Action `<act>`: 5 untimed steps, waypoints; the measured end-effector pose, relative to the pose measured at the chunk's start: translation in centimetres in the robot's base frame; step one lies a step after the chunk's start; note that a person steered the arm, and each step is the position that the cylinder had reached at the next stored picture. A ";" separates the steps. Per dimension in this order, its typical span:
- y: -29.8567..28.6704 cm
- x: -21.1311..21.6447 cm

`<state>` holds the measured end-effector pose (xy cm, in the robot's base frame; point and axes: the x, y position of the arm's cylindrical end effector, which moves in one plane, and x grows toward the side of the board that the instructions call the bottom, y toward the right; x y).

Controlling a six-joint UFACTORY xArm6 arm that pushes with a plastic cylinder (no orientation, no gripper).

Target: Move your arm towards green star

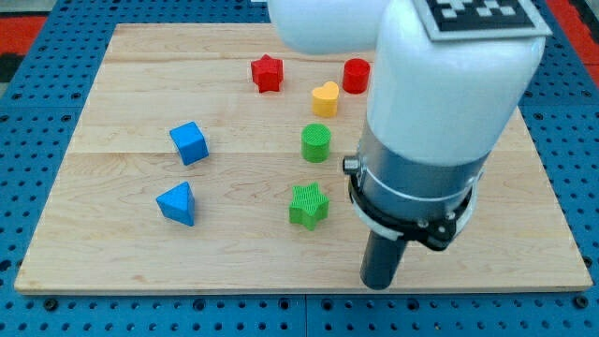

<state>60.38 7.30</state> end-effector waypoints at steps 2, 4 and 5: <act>-2.4 -0.1; -2.9 0.2; -5.9 0.1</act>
<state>60.45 1.42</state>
